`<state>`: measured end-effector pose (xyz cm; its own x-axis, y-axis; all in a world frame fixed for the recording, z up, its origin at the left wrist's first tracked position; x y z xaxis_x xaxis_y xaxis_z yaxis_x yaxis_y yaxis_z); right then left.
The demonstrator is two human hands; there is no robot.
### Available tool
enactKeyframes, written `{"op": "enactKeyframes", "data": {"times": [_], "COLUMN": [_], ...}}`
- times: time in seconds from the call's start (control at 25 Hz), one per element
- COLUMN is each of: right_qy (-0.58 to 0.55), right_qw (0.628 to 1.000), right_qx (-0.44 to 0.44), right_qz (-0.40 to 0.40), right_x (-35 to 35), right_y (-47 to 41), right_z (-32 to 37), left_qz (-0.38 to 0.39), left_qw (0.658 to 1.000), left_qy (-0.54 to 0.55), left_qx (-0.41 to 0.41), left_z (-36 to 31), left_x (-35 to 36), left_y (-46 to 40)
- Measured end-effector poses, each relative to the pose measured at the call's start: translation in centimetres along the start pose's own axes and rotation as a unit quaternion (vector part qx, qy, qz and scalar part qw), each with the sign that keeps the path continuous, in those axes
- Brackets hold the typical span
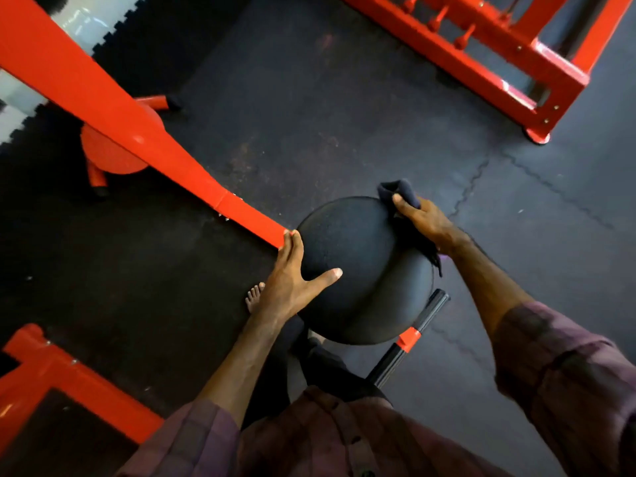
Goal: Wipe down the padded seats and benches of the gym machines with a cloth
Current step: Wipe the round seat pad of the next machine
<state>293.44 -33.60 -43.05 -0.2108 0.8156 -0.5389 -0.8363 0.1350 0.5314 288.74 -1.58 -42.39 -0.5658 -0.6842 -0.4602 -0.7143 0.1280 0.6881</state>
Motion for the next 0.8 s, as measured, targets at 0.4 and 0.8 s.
{"op": "enactKeyframes", "data": {"times": [0.4, 0.8], "right_qy": [0.158, 0.298], "right_qw": [0.976, 0.914], "right_qx": [-0.017, -0.047], "right_qz": [0.151, 0.272], "right_x": [1.1, 5.7], "right_y": [-3.8, -5.9], "right_z": [7.3, 13.4], "left_qz": [0.027, 0.026], "left_qw": [0.999, 0.999], "left_qy": [-0.020, -0.013], "left_qx": [0.006, 0.023], "left_z": [-0.1, 0.2], "left_x": [-0.6, -0.2], "left_y": [-0.5, -0.6]}}
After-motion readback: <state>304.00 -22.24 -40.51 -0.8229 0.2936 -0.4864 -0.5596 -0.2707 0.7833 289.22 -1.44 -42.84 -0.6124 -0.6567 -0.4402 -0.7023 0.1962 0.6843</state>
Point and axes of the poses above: each hand's wrist, its own y-axis away from the middle knuckle, its own x-axis out of the palm, z = x × y, the point moved 4 cm from there along -y, towards the middle knuckle, and after that the axes turned 11 degrees about -x, right-handed, at the moved point
